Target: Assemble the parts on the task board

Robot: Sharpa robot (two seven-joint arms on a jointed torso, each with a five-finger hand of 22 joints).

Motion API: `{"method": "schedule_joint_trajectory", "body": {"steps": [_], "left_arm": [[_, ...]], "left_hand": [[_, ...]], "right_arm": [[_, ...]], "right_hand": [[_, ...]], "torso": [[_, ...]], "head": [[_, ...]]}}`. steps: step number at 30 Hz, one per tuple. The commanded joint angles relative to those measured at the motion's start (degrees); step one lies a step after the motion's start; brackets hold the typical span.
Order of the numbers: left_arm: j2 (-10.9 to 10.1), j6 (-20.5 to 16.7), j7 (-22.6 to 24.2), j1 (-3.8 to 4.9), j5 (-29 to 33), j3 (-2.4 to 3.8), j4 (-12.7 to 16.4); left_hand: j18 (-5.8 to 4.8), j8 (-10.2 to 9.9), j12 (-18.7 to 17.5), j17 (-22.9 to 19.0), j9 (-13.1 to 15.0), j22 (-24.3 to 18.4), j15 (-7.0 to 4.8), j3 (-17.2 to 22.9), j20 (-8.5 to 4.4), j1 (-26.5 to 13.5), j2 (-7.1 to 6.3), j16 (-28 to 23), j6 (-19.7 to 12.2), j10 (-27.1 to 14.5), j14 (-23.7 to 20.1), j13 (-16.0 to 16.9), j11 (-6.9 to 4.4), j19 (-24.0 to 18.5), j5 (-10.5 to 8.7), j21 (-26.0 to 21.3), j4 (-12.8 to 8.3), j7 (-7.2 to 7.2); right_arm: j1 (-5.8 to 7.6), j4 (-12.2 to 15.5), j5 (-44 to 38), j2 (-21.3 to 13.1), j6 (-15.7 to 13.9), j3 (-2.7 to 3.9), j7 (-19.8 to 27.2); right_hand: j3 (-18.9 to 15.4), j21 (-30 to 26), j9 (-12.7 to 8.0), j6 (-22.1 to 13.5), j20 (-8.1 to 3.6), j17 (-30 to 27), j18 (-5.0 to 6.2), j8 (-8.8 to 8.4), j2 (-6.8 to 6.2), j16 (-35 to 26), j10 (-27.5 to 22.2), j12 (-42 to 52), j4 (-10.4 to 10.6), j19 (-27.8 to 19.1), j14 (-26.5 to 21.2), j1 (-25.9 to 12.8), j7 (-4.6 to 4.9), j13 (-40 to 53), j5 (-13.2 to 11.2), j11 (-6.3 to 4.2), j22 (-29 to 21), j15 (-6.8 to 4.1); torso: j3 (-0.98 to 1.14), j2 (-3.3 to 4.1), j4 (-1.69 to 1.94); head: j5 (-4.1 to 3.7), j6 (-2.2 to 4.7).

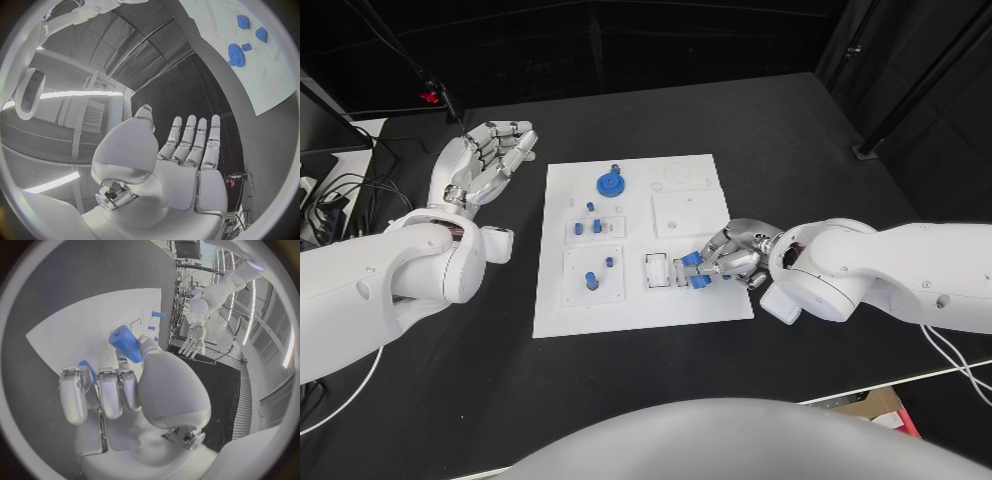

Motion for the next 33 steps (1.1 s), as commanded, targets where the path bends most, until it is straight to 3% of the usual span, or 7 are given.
{"method": "schedule_joint_trajectory", "body": {"steps": [1, 6, 14, 33], "left_arm": [[0.13, 0.42, 4.11, 0.04, 0.05, 0.06, -0.06], [0.30, 0.49, 4.06, 0.02, 0.05, 0.06, -0.14], [0.35, 0.48, 3.96, 0.01, 0.05, 0.06, -0.14], [0.16, 0.54, 3.88, 0.01, 0.05, 0.06, 0.01]], "left_hand": [[-0.21, 0.26, 0.29, -0.05, -0.09, -0.05, -0.05, -0.32, 0.11, 0.22, 0.57, 0.21, -0.38, 0.01, 0.15, -0.07, -0.05, 0.14, 0.37, 0.36, -0.06, 7.58], [-0.21, 0.26, 0.29, -0.05, -0.09, -0.05, -0.05, -0.32, 0.11, 0.22, 0.57, 0.21, -0.38, 0.01, 0.15, -0.07, -0.05, 0.14, 0.37, 0.36, -0.06, 7.58], [-0.22, 0.29, 0.33, -0.10, -0.10, -0.06, -0.06, -0.35, 0.12, 0.24, 0.60, 0.28, -0.39, 0.01, 0.21, -0.07, -0.05, 0.10, 0.38, 0.35, -0.06, 7.58], [-0.22, 0.30, 0.37, -0.13, -0.11, -0.07, -0.06, -0.38, 0.11, 0.26, 0.63, 0.32, -0.41, 0.02, 0.26, -0.08, -0.05, 0.08, 0.38, 0.35, -0.06, 7.58]], "right_arm": [[0.36, 0.20, 3.42, 0.32, -0.83, 0.06, 2.73], [0.51, -0.93, 4.90, 1.80, 0.19, 0.06, 2.79], [0.57, -3.18, 5.60, 4.82, 2.16, 0.07, 1.82], [0.57, -4.92, 3.42, 7.61, 1.52, 0.07, -1.39]], "right_hand": [[-0.13, 0.19, -0.13, 4.15, -0.38, 15.06, -0.42, -0.65, -0.55, 0.14, 6.06, 0.15, 0.68, 5.86, 5.95, -0.55, -3.26, 15.08, 0.14, -0.39, 15.09, -0.37], [-0.56, 0.19, -0.34, 4.59, -0.39, 15.06, -0.42, -1.52, -0.76, 0.14, 6.06, 0.15, 1.36, 5.86, 5.95, -1.36, -3.21, 15.08, 0.22, -0.37, 15.09, -0.39], [-1.41, 0.19, -0.60, 4.84, -0.38, 15.06, -0.42, -2.74, -0.91, 0.14, 6.06, 0.15, 2.50, 5.86, 5.95, -2.62, -3.05, 15.08, 0.44, -0.22, 15.09, -0.35], [-2.85, 0.19, -0.75, 5.19, -0.29, 15.06, -0.42, -4.03, -1.04, 0.14, 6.06, 0.15, 3.84, 5.86, 5.95, -3.93, -2.83, 15.08, -0.02, -0.03, 15.09, -0.23]], "torso": [[0.01, 0.02, -0.04], [-0.03, 0.04, 0.08], [-0.02, 0.06, 0.12], [-0.01, 0.04, 0.00]], "head": [[0.02, -0.03], [0.19, -0.12], [1.12, -0.17], [1.87, -0.26]]}}
